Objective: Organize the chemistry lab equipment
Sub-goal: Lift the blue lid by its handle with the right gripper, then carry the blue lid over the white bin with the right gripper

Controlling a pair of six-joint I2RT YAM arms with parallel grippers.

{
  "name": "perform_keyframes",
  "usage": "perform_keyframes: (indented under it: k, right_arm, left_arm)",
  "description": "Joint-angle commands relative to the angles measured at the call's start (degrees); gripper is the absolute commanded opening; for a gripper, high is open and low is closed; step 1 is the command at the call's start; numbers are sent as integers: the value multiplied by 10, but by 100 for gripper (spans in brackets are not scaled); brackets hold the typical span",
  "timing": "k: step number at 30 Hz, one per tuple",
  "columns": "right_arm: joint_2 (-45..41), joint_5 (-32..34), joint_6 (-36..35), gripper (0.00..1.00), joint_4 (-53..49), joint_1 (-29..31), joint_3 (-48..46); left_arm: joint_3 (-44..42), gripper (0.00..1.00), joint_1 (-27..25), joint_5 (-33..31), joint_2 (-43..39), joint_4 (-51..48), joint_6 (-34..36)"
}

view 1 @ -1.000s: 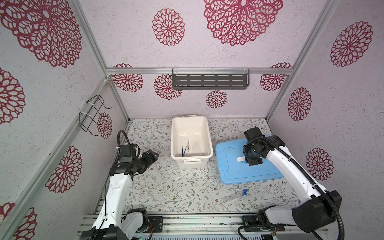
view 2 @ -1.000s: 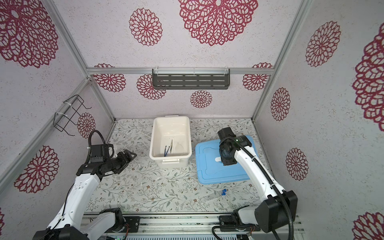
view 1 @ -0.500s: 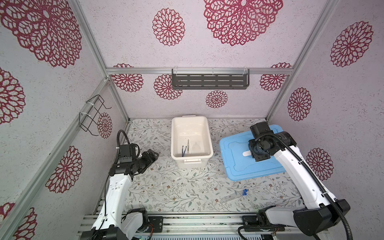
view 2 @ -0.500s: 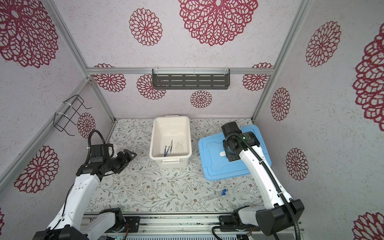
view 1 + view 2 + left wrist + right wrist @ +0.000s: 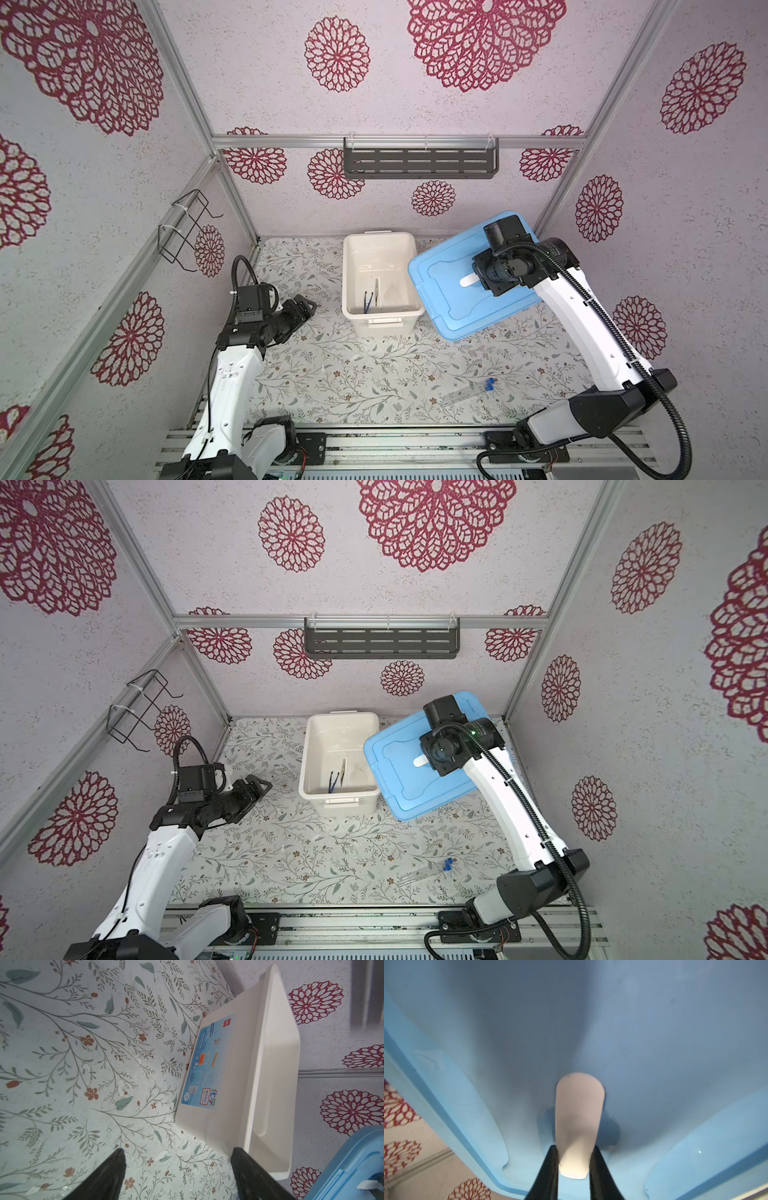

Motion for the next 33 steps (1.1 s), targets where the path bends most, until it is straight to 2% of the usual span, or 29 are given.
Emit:
perform_keyframes:
  k: [1,5,10,15,19,25,33]
  right_arm:
    - [6,-63,-60,21,46,16,22]
    - [38,-109,-91,21,82,37,41]
    - [114,-123,-134,20,57,64,133]
    - [193,-120,-151,21,37,91,210]
    - [254,-139,-152,21,51,105,255]
    - [371,-170,-170,20,19,125,382]
    - [408,-180,-183,22,26,132,382]
  left_arm:
    - [21,83,2,-10,4,-6,16]
    - [30,83,3,-17,6,-15,19]
    - [54,83,9,-41,-5,-38,37]
    - [96,83,7,-144,-33,-92,84]
    - [117,83,7,-170,-57,-108,115]
    - [125,84,8,-84,-53,-82,106]
    - [89,83,7,60,-28,27,55]
